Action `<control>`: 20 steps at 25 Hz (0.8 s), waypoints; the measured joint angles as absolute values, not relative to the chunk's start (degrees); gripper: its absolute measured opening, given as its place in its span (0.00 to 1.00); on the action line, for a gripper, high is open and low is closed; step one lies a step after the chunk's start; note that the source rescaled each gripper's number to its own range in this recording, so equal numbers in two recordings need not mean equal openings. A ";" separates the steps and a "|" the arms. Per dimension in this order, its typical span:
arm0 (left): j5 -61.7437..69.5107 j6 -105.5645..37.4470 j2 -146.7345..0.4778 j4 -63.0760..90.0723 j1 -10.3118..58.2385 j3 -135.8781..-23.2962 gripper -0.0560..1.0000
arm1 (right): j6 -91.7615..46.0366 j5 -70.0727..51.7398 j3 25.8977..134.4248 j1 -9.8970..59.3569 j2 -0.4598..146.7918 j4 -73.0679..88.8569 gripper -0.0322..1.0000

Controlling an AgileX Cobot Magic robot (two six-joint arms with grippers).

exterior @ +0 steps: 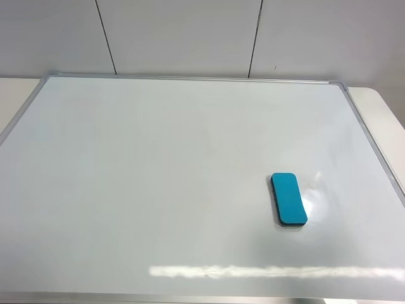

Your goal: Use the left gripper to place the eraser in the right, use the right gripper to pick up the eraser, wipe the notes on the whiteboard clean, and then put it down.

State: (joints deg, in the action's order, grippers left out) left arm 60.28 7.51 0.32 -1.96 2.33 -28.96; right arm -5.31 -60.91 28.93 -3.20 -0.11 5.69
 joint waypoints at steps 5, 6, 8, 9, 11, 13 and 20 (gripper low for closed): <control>60.28 7.51 0.32 -1.96 2.33 -28.96 1.00 | -5.31 -60.91 28.93 -3.20 -0.11 5.16 1.00; 60.28 7.51 0.32 -1.96 2.33 -28.96 1.00 | -5.31 -60.91 28.93 -3.20 -0.11 4.75 1.00; 60.28 7.51 0.32 -1.96 2.33 -28.96 1.00 | -5.31 -60.91 28.93 -3.09 -0.11 3.61 1.00; 60.28 7.51 0.32 -1.96 2.33 -28.96 1.00 | -5.31 -60.91 28.93 -3.09 -0.11 3.53 1.00; 60.28 7.51 0.32 -1.96 2.33 -28.96 1.00 | -5.31 -60.91 28.93 -3.09 -0.11 3.53 1.00; 60.28 7.51 0.32 -1.96 2.33 -28.96 1.00 | -5.31 -60.91 28.93 -3.09 -0.11 3.53 1.00; 60.28 7.51 0.32 -1.96 2.33 -28.96 1.00 | -5.31 -60.91 28.93 -3.09 -0.11 3.48 1.00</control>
